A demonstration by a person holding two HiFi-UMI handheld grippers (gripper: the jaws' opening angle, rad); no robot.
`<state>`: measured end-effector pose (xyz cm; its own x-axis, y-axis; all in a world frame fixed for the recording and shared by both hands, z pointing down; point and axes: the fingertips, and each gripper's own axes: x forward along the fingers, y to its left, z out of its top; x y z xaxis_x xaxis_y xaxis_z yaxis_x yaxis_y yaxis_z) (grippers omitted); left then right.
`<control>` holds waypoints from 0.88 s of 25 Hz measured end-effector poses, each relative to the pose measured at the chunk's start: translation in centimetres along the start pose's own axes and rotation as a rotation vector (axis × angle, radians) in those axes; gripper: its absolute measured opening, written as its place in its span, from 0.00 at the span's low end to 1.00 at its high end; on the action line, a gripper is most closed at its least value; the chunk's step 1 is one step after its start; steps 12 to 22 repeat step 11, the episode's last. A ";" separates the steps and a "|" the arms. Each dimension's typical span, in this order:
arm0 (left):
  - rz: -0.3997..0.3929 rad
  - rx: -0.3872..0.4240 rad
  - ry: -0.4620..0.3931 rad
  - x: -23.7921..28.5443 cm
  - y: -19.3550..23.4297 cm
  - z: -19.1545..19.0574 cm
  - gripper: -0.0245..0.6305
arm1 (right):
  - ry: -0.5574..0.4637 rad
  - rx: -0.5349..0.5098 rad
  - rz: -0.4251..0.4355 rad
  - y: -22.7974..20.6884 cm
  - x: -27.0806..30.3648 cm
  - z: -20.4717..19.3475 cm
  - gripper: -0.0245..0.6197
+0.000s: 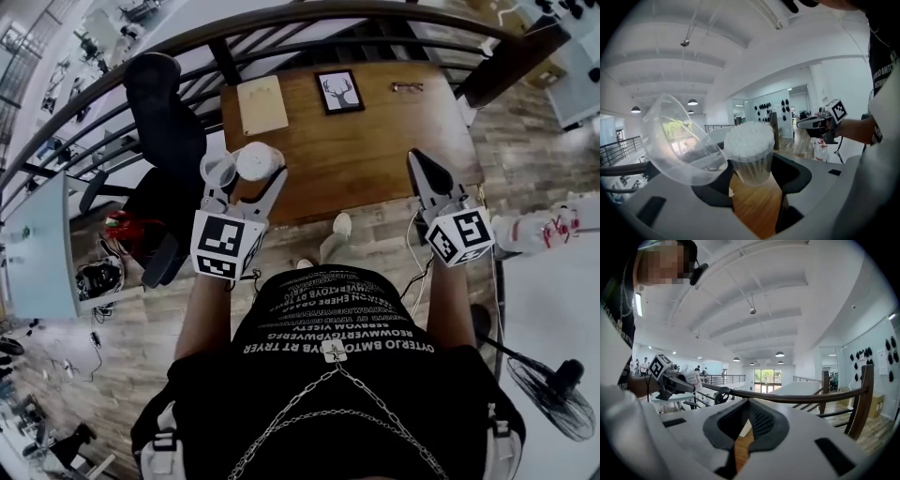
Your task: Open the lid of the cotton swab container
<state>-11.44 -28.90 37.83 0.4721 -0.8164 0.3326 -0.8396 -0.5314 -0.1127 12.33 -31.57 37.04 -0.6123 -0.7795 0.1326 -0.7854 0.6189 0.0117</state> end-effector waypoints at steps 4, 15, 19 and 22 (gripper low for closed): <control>0.000 0.012 -0.021 -0.1 0.0 0.0 0.45 | 0.002 -0.005 0.012 0.7 0.6 0.2 0.06; -0.026 0.025 -0.009 0.5 -0.3 -0.5 0.45 | 0.008 -0.004 0.026 1.2 1.5 -0.1 0.06; -0.026 0.025 -0.009 0.5 -0.3 -0.5 0.45 | 0.008 -0.004 0.026 1.2 1.5 -0.1 0.06; -0.026 0.025 -0.009 0.5 -0.3 -0.5 0.45 | 0.008 -0.004 0.026 1.2 1.5 -0.1 0.06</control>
